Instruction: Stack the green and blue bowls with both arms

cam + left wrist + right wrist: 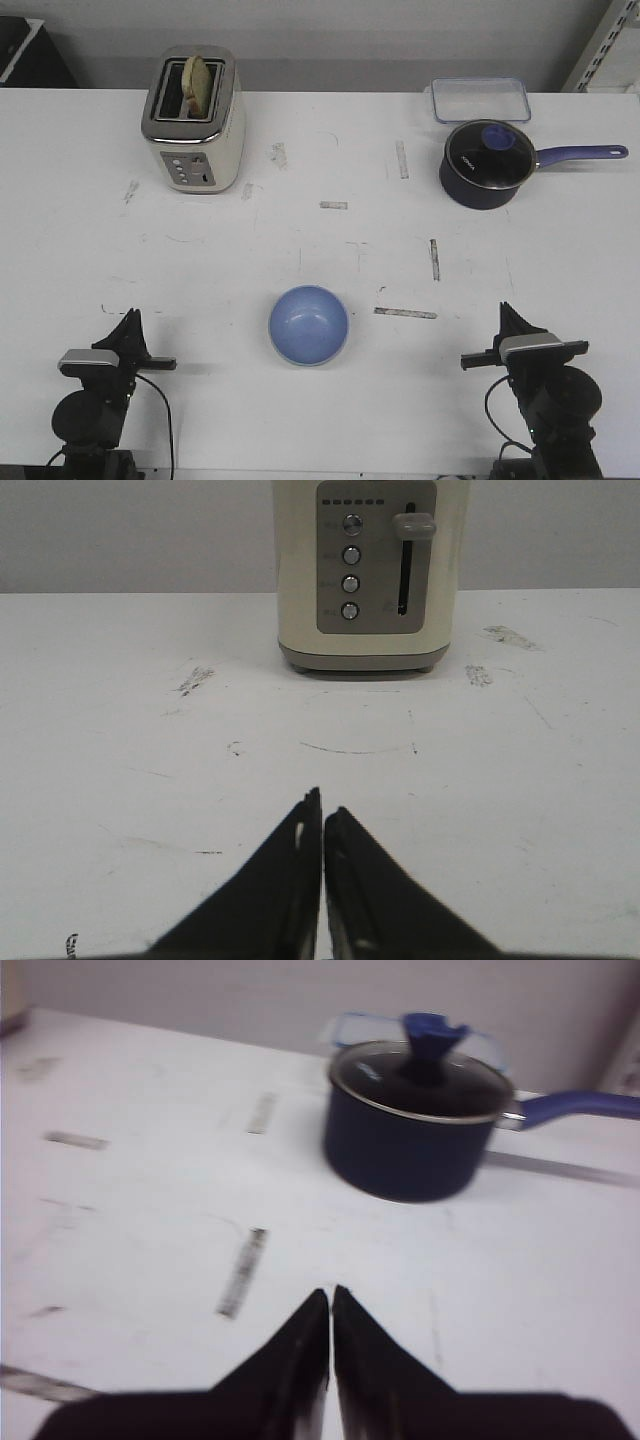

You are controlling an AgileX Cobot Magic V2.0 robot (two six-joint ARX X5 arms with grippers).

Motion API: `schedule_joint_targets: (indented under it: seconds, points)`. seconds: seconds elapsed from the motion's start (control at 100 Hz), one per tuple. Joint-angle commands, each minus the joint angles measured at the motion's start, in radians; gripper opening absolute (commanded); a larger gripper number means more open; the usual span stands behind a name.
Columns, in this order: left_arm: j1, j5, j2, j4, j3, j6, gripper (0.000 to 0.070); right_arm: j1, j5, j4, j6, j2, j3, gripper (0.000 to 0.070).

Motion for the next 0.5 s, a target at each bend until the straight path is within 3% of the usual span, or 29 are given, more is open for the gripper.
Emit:
schedule_joint_targets:
  seconds: [0.0, 0.35, 0.49]
  points:
    - [0.0, 0.0, -0.002, 0.012, -0.021, 0.002, 0.0002, -0.027, 0.002, 0.064, -0.013, -0.047, -0.066, 0.0001]
    - [0.0, 0.0, -0.002, 0.012, -0.021, 0.002, 0.0002, -0.073, 0.002, 0.224, 0.015, -0.323, -0.329, 0.0002]
    - [0.0, 0.0, -0.002, 0.013, -0.021, 0.002, 0.0002, -0.072, 0.0, 0.218, 0.041, -0.316, -0.332, 0.0002]
